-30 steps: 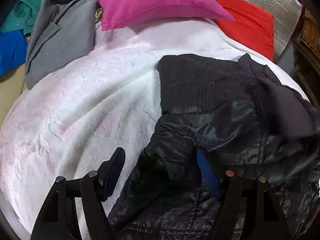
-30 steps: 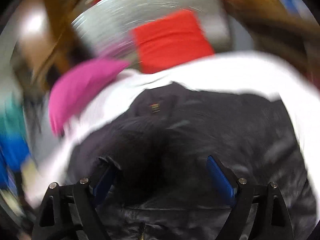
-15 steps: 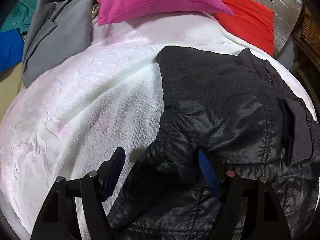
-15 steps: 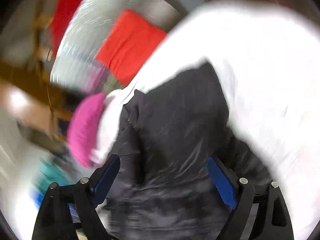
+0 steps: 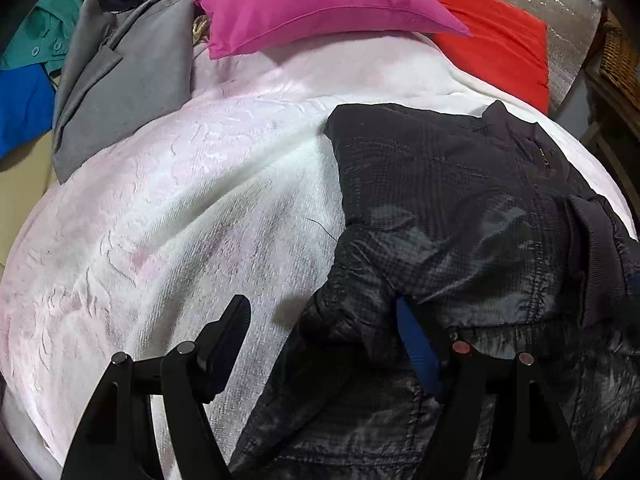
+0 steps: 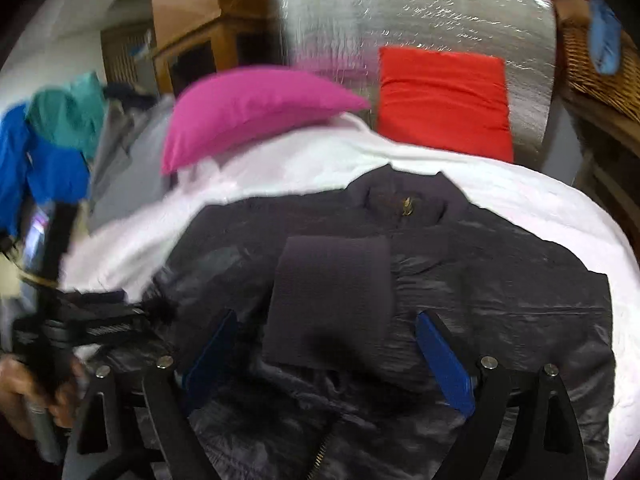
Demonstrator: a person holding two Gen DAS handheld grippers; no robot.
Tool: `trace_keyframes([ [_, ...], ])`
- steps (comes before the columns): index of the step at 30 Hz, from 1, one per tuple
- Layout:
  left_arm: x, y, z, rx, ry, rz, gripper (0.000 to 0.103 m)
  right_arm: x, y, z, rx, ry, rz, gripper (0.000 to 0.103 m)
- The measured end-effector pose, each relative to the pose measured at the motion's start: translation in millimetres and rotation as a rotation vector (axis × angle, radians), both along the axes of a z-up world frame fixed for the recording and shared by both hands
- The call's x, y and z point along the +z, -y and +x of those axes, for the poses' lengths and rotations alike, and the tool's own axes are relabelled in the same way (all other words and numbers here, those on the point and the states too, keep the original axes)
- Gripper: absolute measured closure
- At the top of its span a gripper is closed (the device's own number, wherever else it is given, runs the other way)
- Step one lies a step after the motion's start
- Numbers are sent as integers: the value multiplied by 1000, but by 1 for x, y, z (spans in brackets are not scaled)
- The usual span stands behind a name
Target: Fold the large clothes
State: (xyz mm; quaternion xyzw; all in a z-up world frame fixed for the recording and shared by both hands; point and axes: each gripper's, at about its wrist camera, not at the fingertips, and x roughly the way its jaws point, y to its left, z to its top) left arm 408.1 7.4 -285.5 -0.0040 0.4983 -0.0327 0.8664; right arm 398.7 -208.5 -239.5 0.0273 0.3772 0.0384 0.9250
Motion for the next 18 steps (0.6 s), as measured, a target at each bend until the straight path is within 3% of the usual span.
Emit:
trace_keyframes([
  [3,-1,-2,0,-10,1,-1,27,-17,-2,8,-48,-34,-101,10],
  [6,-1,-1,0,-16,1,0,26,-14,25,7,-145,-23,-41,17],
  [10,-1,-2,0,-10,-4,-5,26,2,108,-7,-393,3,183,18],
  [13,0,-1,0,-7,-3,5,26,1,190,-39,-628,25,432,18],
  [18,9,3,-3,-2,32,45,27,-6,257,-72,-745,28,575,17],
])
